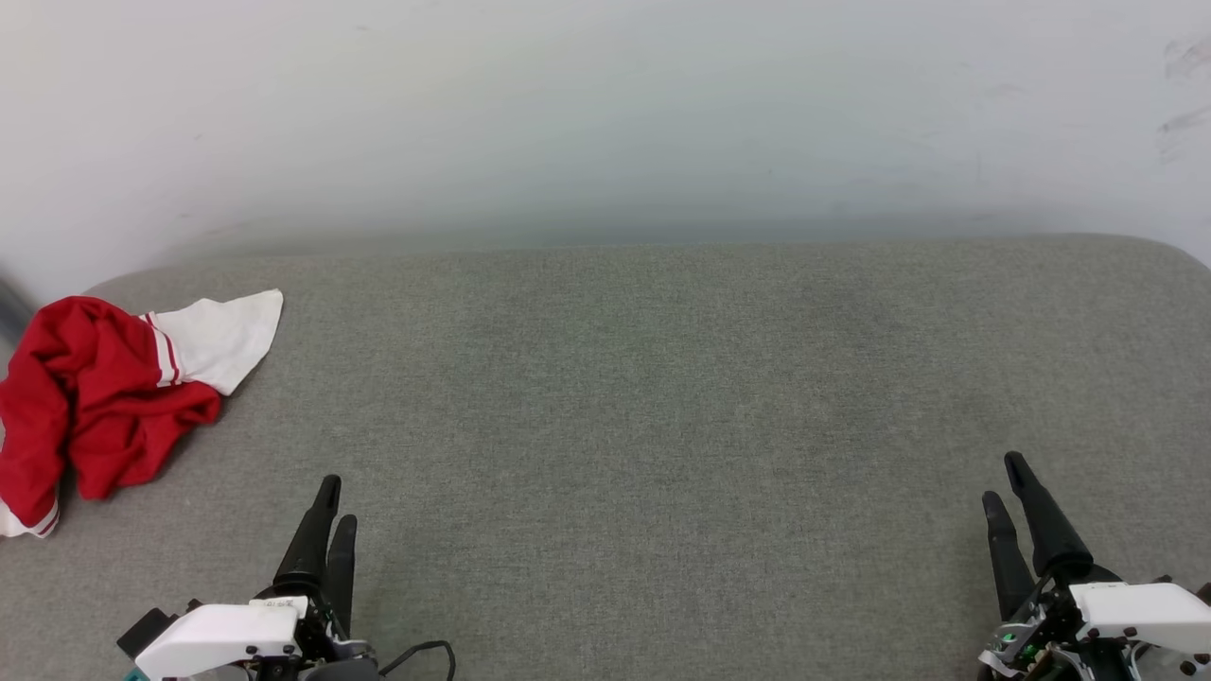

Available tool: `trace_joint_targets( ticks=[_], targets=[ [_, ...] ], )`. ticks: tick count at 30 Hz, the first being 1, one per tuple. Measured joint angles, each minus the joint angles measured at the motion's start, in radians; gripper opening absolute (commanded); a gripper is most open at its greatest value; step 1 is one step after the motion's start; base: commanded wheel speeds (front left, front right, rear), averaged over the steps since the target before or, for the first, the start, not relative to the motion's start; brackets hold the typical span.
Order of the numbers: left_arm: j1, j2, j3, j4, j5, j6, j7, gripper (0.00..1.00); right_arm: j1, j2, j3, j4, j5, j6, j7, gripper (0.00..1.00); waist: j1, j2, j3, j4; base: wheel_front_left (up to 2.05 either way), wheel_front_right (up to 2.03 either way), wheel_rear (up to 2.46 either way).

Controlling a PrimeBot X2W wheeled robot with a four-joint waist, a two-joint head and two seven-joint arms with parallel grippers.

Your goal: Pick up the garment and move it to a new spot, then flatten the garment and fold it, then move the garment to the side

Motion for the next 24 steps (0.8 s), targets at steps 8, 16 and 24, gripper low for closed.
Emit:
trace_joint_targets(
  ticks=[8, 16, 24],
  targets=[
    [0.012, 0.0, 0.0, -0.026, 0.036, 0.0, -0.045, 1.0, 0.004, 0.0, 0.018, -0.02, -0.031, 0.0, -0.044, 1.0, 0.0, 0.0, 0.002, -0.002, 0.0, 0.0, 0.0],
    [0.029, 0.0, 0.011, -0.033, 0.128, 0.0, -0.08, 1.0, 0.011, 0.001, 0.019, -0.02, -0.129, 0.0, -0.08, 1.0, 0.0, 0.0, 0.002, -0.003, 0.0, 0.0, 0.0],
    [0.032, 0.0, 0.086, -0.086, 0.311, 0.0, -0.119, 1.0, 0.011, 0.001, -0.014, -0.058, -0.377, 0.0, -0.122, 1.0, 0.0, 0.0, 0.002, -0.002, 0.0, 0.0, 0.0]
  ],
)
